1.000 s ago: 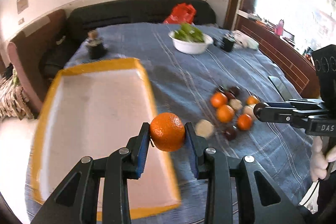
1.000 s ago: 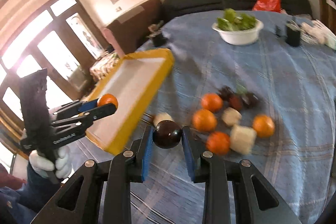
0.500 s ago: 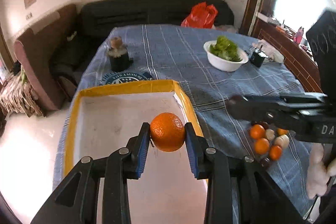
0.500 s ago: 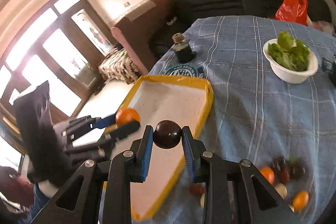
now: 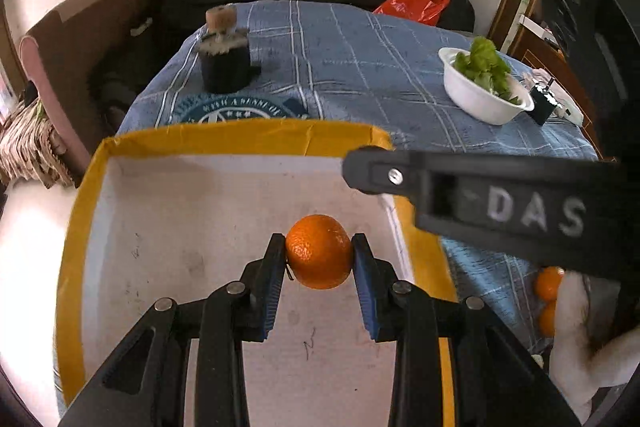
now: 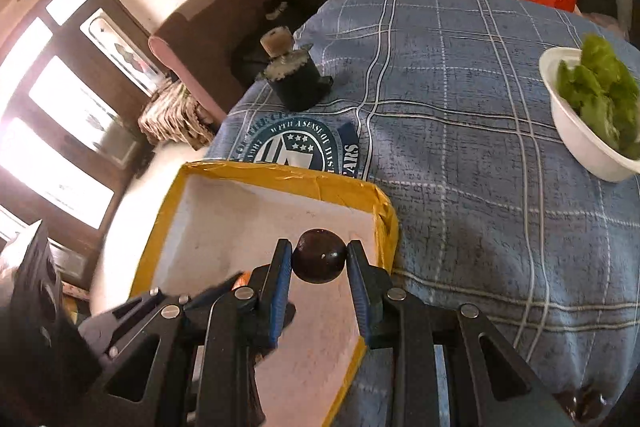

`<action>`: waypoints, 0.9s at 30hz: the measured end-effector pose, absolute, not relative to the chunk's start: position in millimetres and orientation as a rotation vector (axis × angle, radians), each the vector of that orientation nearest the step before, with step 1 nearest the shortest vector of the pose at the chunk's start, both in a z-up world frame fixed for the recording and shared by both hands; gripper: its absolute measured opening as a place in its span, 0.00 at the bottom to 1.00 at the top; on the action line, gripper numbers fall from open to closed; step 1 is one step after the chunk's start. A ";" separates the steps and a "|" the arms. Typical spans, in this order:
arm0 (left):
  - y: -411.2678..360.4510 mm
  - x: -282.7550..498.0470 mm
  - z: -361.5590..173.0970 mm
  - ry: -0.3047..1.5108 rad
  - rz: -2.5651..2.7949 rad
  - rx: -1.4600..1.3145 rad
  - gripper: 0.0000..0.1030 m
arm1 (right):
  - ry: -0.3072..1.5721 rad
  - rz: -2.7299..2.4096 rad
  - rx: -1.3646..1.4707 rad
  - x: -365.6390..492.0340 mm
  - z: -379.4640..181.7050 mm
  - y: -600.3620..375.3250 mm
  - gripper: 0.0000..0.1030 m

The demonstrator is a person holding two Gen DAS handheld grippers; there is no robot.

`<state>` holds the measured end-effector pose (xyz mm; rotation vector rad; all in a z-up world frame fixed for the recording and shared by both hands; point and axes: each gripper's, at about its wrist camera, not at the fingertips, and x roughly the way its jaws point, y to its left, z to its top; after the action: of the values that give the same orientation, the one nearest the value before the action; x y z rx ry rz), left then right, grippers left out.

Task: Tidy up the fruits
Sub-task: 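Carry the orange and plum over the tray and open both grippers, then move both grippers back to the fruit pile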

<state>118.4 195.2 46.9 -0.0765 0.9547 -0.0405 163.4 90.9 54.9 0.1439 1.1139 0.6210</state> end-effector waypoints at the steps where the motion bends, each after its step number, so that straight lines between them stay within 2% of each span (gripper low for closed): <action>1: 196.6 119.4 44.5 0.954 -0.037 -0.080 0.31 | 1.113 0.619 0.123 164.5 52.7 96.0 0.31; 11: 202.3 126.4 30.1 0.977 -0.056 -0.126 0.32 | 1.112 0.584 0.046 170.1 32.1 113.1 0.31; 12: 202.0 126.8 29.4 0.978 -0.057 -0.126 0.34 | 1.115 0.582 0.041 170.2 31.7 113.8 0.31; 14: 202.0 126.5 28.4 0.981 -0.071 -0.136 0.55 | 1.118 0.582 0.041 170.8 31.6 114.4 0.31; 16: 201.7 125.4 27.3 0.981 -0.065 -0.137 0.62 | 1.120 0.592 0.041 171.3 31.1 117.2 0.38; 27: 209.8 100.9 24.2 0.969 -0.006 -0.137 0.63 | 1.070 0.645 0.124 154.9 58.8 86.8 0.41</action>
<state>100.9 209.8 24.2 -0.1371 0.9693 -0.0063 154.9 86.8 58.8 0.1243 1.0704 0.6449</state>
